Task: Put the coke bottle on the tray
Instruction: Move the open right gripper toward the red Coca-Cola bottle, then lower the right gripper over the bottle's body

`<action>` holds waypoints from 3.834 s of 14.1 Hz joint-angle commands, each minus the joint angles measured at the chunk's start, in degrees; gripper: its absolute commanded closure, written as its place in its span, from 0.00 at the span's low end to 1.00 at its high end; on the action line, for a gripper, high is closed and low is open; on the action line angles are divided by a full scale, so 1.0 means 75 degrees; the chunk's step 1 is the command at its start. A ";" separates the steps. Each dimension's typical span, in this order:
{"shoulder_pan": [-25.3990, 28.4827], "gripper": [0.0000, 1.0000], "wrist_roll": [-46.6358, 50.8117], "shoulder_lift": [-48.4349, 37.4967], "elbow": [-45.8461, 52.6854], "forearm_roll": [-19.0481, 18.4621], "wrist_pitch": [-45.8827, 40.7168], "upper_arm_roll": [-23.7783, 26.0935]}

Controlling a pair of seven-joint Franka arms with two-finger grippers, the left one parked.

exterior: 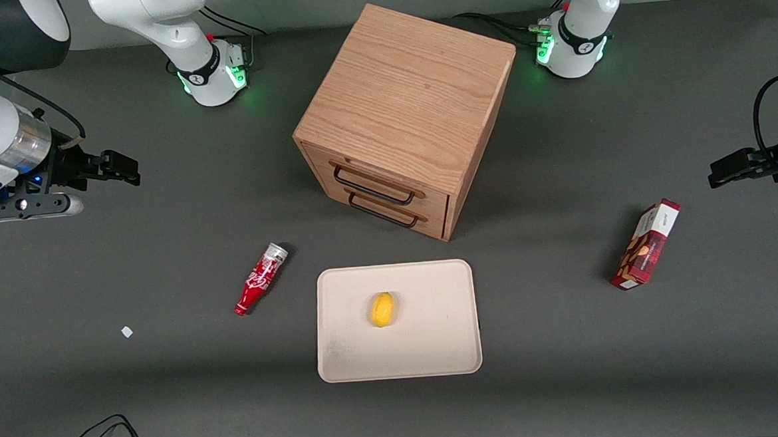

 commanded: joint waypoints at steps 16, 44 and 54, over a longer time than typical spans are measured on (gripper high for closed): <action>0.0104 0.00 0.3938 0.0576 -0.0694 0.0597 0.2072 0.0619; 0.0267 0.00 0.7239 0.4408 -0.2432 -0.1231 0.8594 0.1161; 0.0267 1.00 0.7239 0.4420 -0.2455 -0.1454 0.8594 0.1161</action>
